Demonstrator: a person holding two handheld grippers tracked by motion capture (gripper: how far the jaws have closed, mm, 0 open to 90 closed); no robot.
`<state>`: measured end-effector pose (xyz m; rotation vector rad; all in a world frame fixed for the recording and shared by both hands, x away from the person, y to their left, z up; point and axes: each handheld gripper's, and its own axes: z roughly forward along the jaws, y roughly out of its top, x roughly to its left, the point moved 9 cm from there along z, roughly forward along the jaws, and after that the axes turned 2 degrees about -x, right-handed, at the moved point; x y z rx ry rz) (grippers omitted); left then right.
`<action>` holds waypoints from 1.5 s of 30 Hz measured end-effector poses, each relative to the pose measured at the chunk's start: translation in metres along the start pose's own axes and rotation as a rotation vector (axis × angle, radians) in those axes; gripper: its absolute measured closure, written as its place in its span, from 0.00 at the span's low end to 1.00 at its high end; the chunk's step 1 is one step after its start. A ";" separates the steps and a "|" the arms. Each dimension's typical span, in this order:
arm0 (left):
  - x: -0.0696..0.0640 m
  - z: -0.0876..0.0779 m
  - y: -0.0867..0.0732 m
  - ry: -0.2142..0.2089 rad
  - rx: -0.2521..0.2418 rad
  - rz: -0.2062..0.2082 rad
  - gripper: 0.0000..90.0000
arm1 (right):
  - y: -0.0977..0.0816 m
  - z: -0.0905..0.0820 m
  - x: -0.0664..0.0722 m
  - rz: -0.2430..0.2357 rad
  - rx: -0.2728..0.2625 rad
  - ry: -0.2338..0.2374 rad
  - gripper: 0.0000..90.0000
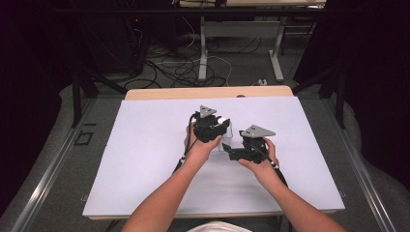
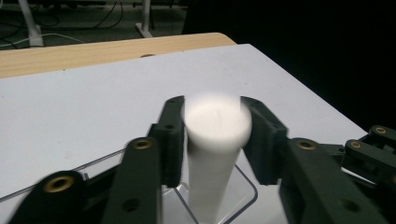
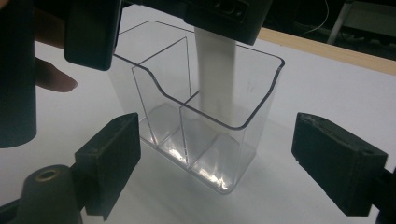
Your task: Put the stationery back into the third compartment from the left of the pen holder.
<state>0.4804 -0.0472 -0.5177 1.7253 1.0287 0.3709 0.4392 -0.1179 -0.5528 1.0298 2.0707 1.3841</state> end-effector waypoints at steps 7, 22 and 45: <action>0.002 -0.011 0.009 0.010 -0.040 0.040 0.44 | -0.002 -0.001 -0.003 -0.005 0.016 -0.006 0.17; 0.041 -0.060 0.014 0.071 -0.044 0.043 0.29 | 0.000 0.000 -0.005 0.009 0.000 -0.015 0.17; 0.099 -0.114 -0.029 0.165 0.005 -0.035 0.00 | -0.003 -0.001 -0.010 0.029 0.018 -0.022 0.17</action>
